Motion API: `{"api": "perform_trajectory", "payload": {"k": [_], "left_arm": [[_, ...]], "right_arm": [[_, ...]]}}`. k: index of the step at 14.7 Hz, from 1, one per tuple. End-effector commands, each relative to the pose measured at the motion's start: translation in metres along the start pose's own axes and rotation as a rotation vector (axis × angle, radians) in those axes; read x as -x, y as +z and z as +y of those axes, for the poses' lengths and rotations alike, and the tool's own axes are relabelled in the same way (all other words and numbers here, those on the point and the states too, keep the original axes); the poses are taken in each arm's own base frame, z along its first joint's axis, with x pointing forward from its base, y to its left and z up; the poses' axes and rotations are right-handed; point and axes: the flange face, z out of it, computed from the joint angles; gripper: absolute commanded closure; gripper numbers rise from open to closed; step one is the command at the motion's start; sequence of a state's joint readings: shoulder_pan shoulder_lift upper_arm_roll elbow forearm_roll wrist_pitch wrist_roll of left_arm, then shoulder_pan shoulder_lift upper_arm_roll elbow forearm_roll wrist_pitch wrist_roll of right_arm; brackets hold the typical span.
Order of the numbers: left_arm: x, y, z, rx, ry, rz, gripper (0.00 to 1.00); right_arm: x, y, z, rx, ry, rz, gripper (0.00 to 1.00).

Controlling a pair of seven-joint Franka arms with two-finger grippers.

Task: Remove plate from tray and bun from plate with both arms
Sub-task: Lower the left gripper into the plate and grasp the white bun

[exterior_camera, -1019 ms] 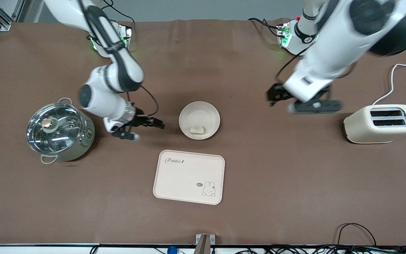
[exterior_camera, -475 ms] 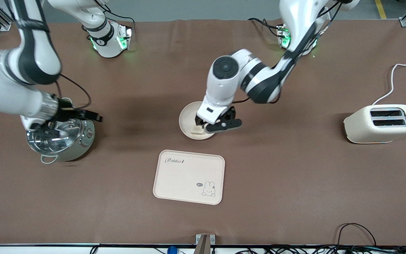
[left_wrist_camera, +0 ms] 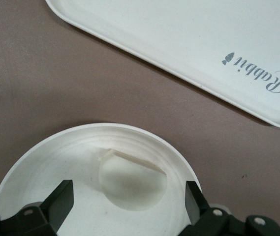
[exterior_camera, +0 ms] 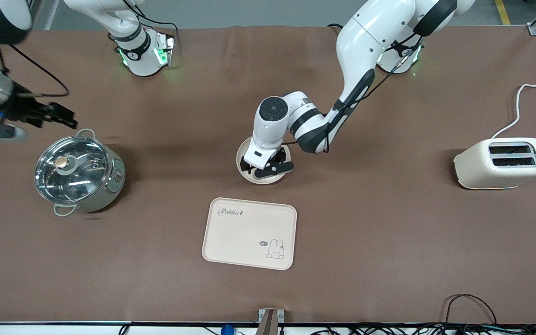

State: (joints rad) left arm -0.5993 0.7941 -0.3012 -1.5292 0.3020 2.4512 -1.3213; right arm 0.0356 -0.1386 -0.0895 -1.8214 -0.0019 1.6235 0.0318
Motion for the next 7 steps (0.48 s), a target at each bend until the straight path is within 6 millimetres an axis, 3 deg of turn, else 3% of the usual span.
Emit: {"api": "perform_trajectory", "payload": {"k": [1, 7], "left_arm": [[0.0064, 0.0111, -0.0002, -0.018, 0.011, 0.04, 0.05], [0.0107, 0.0179, -0.0042, -0.037, 0.021, 0.058, 0.71]], "right_arm": [[0.0036, -0.0419, 0.0206, 0.046, -0.006, 0.037, 0.0], [0.0032, -0.0435, 0.0114, 0.083, -0.036, 0.039, 0.0]]}}
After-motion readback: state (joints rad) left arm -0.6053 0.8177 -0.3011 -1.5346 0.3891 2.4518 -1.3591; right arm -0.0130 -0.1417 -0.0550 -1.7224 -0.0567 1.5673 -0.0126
